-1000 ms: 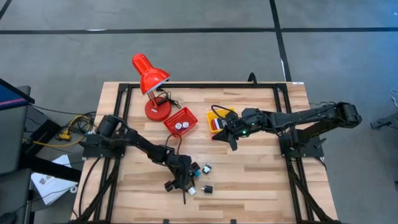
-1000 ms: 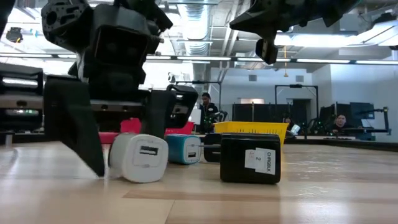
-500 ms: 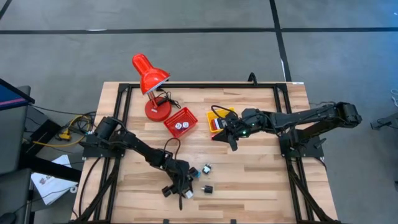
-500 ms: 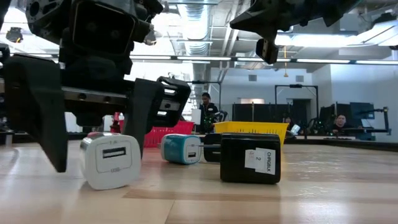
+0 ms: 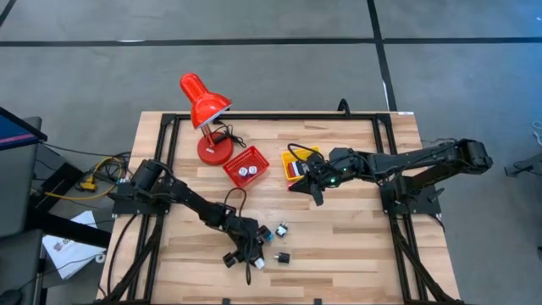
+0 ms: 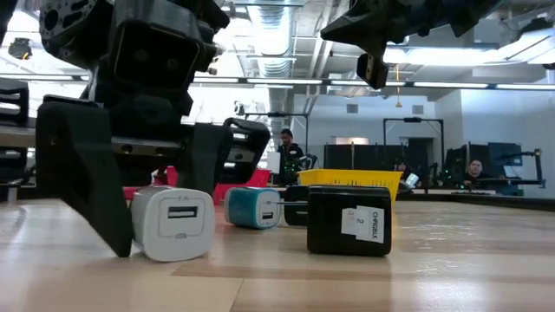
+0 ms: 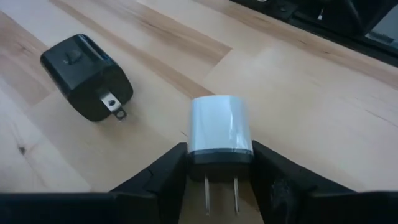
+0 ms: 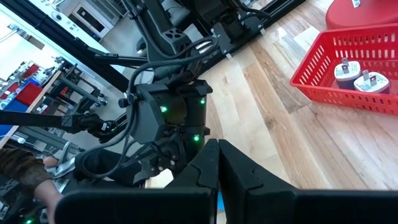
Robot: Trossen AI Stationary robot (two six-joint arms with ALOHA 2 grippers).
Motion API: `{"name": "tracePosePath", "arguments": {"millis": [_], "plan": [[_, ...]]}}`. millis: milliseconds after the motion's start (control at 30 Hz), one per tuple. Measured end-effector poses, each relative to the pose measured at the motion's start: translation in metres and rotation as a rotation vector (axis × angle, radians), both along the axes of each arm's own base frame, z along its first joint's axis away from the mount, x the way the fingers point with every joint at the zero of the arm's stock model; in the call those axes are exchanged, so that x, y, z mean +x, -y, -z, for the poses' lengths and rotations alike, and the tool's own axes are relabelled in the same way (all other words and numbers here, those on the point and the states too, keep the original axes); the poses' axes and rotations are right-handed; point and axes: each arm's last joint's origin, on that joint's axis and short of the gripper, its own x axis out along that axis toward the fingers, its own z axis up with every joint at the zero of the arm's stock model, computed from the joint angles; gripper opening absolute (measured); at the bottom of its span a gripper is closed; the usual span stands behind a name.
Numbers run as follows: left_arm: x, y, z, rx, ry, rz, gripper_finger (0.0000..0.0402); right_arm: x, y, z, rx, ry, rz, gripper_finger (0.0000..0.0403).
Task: Pick & Place Office items
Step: Put the white charger adapter into the red bin
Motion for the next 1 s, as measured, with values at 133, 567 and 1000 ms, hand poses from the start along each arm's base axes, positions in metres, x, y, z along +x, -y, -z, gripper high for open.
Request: {"name": "tracePosePath", "arguments": {"millis": [133,567,1000], "plan": [[0.001,-0.001,0.002,-0.003,0.000,0.002,0.0154,0.000,0.000,0.000,0.000,-0.001,0.000,0.0000],[0.002,-0.001,-0.018,-0.188,-0.106,-0.193,0.0139,0.000,0.000,0.000,-0.020,0.005,-0.016,0.0000],[-0.020,-0.082,-0.105,-0.315,-0.246,-0.947,0.0134,-0.016,0.015,-0.020,-0.184,0.091,-0.012,0.0000]]}}
